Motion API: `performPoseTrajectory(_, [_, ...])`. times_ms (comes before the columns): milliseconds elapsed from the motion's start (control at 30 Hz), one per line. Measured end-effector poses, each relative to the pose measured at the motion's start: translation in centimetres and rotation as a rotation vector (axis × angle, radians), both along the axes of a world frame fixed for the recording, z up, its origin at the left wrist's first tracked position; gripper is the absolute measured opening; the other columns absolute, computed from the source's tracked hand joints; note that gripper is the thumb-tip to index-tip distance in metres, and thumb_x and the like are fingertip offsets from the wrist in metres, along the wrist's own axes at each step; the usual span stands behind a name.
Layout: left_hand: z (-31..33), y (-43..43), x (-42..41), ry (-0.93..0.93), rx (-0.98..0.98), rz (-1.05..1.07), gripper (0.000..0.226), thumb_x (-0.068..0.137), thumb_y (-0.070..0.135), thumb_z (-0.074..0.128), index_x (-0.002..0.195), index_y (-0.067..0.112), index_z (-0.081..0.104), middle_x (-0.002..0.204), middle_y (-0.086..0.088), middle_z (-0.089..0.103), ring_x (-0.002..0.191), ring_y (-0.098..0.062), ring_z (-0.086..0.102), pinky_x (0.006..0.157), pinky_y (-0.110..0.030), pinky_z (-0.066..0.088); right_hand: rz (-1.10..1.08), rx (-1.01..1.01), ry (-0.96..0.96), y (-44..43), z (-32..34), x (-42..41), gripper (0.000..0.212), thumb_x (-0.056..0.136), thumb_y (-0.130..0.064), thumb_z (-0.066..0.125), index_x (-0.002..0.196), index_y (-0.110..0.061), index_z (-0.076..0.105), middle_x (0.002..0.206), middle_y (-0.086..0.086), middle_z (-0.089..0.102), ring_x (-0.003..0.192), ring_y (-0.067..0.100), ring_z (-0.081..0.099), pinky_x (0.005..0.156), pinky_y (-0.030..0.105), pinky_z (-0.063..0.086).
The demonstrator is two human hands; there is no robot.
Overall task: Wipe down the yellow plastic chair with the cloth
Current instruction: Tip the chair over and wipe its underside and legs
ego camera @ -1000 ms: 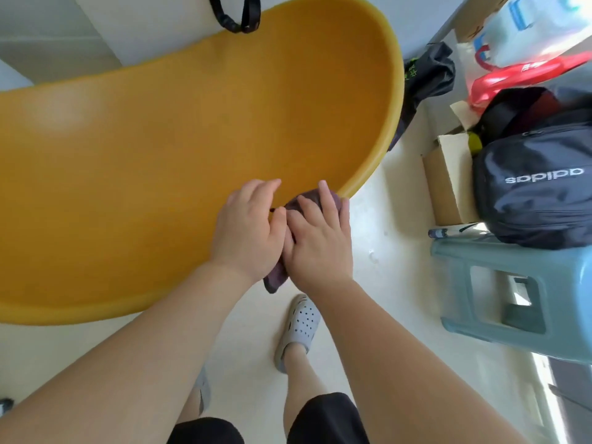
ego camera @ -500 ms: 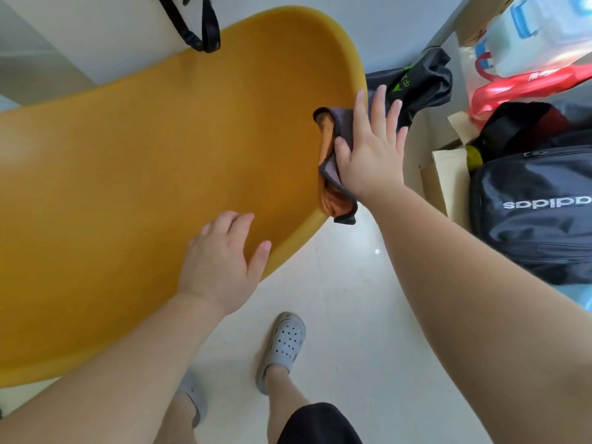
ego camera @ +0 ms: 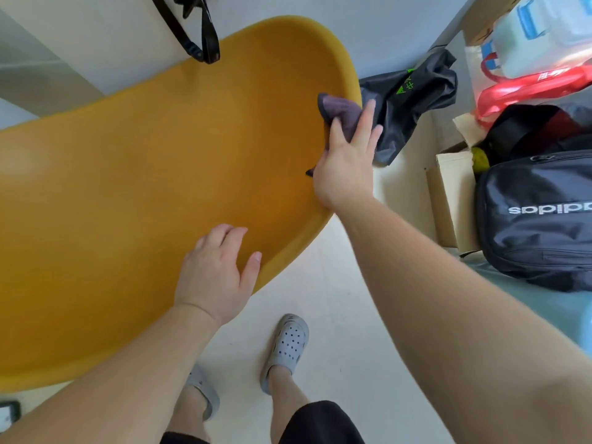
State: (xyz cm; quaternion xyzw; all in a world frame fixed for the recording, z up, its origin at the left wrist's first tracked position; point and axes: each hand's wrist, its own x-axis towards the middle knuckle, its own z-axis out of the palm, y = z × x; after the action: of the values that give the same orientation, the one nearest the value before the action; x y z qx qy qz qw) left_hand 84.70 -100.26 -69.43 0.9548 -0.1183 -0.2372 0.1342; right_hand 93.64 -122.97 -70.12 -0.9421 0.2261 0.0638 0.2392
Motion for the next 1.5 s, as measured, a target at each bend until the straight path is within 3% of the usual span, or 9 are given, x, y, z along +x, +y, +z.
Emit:
performPoseTrajectory(300, [-0.1, 0.4, -0.2, -0.030, -0.011, 0.005, 0.067, 0.093, 0.057, 0.026, 0.136, 0.016, 0.055, 0.138, -0.005, 0.054, 0.117, -0.029, 0.054, 0.090, -0.044, 0.051, 0.059, 0.067, 0.058, -3.0, 1.4, 5.9, 0.094, 0.091, 0.004, 0.052, 0.159, -0.046, 0.012, 0.170, 0.002, -0.018, 0.151, 0.043, 0.024, 0.094, 0.041, 0.048])
performPoseTrajectory(500, [-0.2, 0.4, -0.2, -0.048, -0.031, -0.014, 0.065, 0.093, 0.056, 0.027, 0.135, 0.016, 0.056, 0.137, -0.006, 0.054, 0.117, -0.030, 0.054, 0.089, -0.044, 0.051, -0.063, 0.121, 0.017, 0.6, 0.9, -1.6, 0.085, 0.097, -0.004, 0.044, 0.163, -0.031, 0.000, 0.168, 0.016, -0.017, 0.092, 0.035, 0.063, 0.068, 0.031, 0.041])
performPoseTrajectory(633, [0.0, 0.4, -0.3, -0.046, -0.034, -0.013, 0.065, 0.094, 0.055, 0.026, 0.136, 0.015, 0.055, 0.138, -0.006, 0.054, 0.117, -0.030, 0.054, 0.089, -0.044, 0.052, -0.090, 0.195, -0.053, 4.7, 0.9, -8.0, 0.070, 0.104, -0.009, 0.040, 0.163, -0.016, 0.005, 0.169, 0.015, -0.015, 0.125, 0.041, 0.053, 0.080, 0.039, 0.052])
performPoseTrajectory(733, [0.6, 0.4, -0.5, -0.052, -0.044, -0.033, 0.060, 0.096, 0.049, 0.030, 0.136, 0.013, 0.056, 0.134, -0.009, 0.057, 0.114, -0.033, 0.056, 0.086, -0.045, 0.053, -0.151, 0.275, -0.093, 6.4, 2.0, -11.7, 0.058, 0.104, -0.010, 0.043, 0.160, -0.013, 0.026, 0.165, 0.012, 0.025, 0.132, 0.031, 0.048, 0.096, 0.036, 0.049])
performPoseTrajectory(800, [1.2, 0.1, -0.7, -0.086, -0.052, -0.107, 0.045, 0.100, 0.037, 0.042, 0.136, 0.014, 0.055, 0.130, -0.009, 0.059, 0.110, -0.034, 0.058, 0.082, -0.045, 0.054, -0.248, 0.309, -0.189, 6.1, 2.5, -13.4, 0.040, 0.098, -0.007, 0.051, 0.137, -0.012, 0.059, 0.125, 0.005, 0.061, 0.107, 0.021, 0.055, 0.088, 0.029, 0.046])
performPoseTrajectory(1000, [3.7, -0.3, 1.6, -0.309, 0.033, -0.709, 0.069, 0.079, -0.001, 0.063, 0.142, 0.025, 0.052, 0.142, -0.011, 0.053, 0.115, -0.037, 0.056, 0.090, -0.048, 0.047, -0.542, 0.426, -0.203, 3.8, 4.7, -16.0, 0.023, 0.083, -0.003, 0.057, 0.095, -0.021, 0.063, 0.110, -0.016, 0.046, 0.083, 0.003, 0.058, 0.075, 0.017, 0.045])
performPoseTrajectory(1167, [7.1, -4.5, 4.8, -0.272, 0.557, -1.446, 0.065, 0.103, 0.014, 0.035, 0.159, 0.033, 0.008, 0.167, -0.007, -0.015, 0.153, -0.035, -0.014, 0.116, -0.065, -0.010, -0.442, 0.423, -0.032, 4.9, 3.5, -18.8, 0.027, 0.087, -0.003, 0.052, 0.103, -0.022, 0.064, 0.117, -0.012, 0.048, 0.085, 0.010, 0.058, 0.072, 0.032, 0.048])
performPoseTrajectory(1367, [6.3, -10.8, 7.6, -0.170, 0.657, -1.862, 0.055, 0.082, 0.044, 0.072, 0.132, 0.028, 0.054, 0.148, -0.004, 0.042, 0.152, -0.028, 0.018, 0.122, -0.050, -0.006, -0.442, 0.604, 0.010, 8.2, 1.2, -20.3, 0.015, 0.092, -0.035, 0.060, 0.098, -0.025, 0.069, 0.092, -0.009, 0.067, 0.087, 0.015, 0.063, 0.079, 0.037, 0.053])
performPoseTrajectory(1500, [5.3, -11.6, 8.3, -0.185, 0.604, -1.922, 0.050, 0.071, 0.059, 0.076, 0.111, 0.030, 0.065, 0.119, 0.004, 0.053, 0.132, -0.023, 0.042, 0.126, -0.046, 0.005, -0.455, 0.640, 0.004, 10.1, 0.9, -20.7, 0.047, 0.079, -0.069, 0.070, 0.087, -0.023, 0.069, 0.081, -0.009, 0.065, 0.080, 0.010, 0.061, 0.072, 0.036, 0.053])
